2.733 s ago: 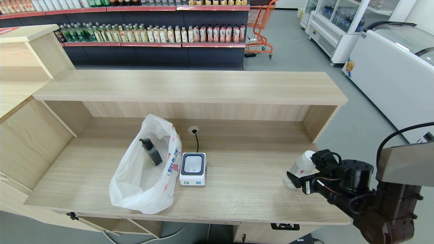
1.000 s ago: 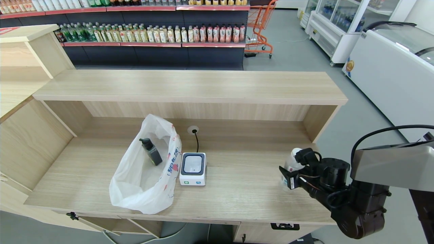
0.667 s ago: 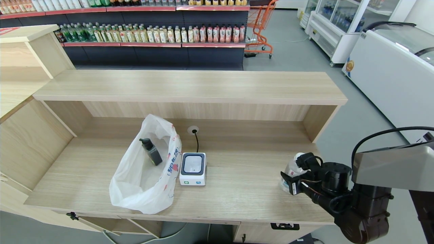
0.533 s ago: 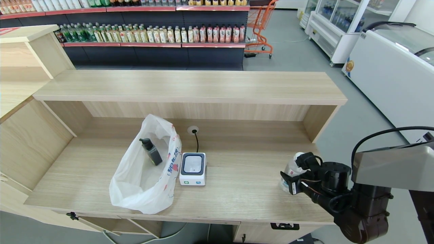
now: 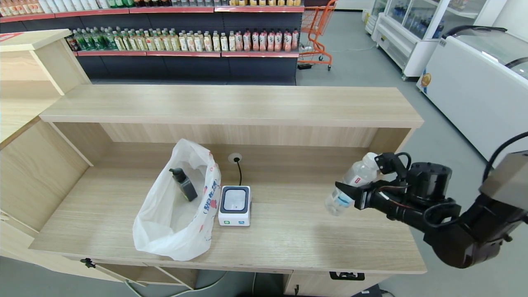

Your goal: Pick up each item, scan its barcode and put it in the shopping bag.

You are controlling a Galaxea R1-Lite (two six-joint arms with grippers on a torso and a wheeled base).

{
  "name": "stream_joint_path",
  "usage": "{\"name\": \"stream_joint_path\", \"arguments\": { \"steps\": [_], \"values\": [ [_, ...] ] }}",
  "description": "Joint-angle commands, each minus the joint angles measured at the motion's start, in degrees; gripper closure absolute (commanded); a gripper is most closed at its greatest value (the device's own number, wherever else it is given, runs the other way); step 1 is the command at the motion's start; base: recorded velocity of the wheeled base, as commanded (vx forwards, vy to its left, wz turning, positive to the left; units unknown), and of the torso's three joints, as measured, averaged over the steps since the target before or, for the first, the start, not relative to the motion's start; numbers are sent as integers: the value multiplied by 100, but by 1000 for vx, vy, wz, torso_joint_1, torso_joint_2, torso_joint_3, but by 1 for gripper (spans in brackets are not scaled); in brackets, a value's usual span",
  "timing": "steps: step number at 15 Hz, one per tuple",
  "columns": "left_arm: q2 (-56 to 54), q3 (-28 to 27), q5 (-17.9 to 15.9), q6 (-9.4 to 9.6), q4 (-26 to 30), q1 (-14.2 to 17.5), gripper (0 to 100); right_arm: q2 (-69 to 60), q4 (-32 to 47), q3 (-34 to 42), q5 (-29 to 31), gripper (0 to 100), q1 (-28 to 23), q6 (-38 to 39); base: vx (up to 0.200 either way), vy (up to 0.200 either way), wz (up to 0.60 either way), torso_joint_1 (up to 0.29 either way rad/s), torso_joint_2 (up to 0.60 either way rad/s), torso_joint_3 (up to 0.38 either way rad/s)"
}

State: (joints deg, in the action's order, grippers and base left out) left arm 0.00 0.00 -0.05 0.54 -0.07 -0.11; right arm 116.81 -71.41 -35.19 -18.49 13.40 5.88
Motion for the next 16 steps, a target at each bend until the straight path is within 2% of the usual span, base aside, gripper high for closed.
{"name": "stream_joint_path", "arguments": {
  "steps": [1, 2, 3, 4, 6, 10, 16],
  "values": [
    [0, 0, 5, -1, -1, 2, 0, -2048, 1613, -172, -1482, 100, 172, 748, 0, 0, 0, 0, 0, 0],
    [0, 0, 5, -1, -1, 2, 0, -2083, 1648, -172, -1526, 100, 181, 757, 0, 0, 0, 0, 0, 0],
    [0, 0, -4, -1, -1, 2, 0, -2663, 2281, -75, -2308, 100, 313, 757, 0, 0, 0, 0, 0, 0],
    [0, 0, -4, -1, -1, 2, 0, -2901, 2492, -49, -2624, 100, 436, 757, 0, 0, 0, 0, 0, 0],
    [9, 0, -4, -1, -1, 2, 0, -3235, 2817, -49, -2950, 100, 770, 757, 0, 0, 0, 0, 0, 0],
    [0, 0, -4, -1, -1, 2, 0, -3454, 2852, 136, -3257, 100, 1235, 748, 0, 0, 0, 0, 0, 0],
    [0, 0, 5, -1, -1, 2, 0, -3498, 2949, 399, -3248, 100, 1631, 757, 0, 0, 0, 0, 0, 0]
  ]
}}
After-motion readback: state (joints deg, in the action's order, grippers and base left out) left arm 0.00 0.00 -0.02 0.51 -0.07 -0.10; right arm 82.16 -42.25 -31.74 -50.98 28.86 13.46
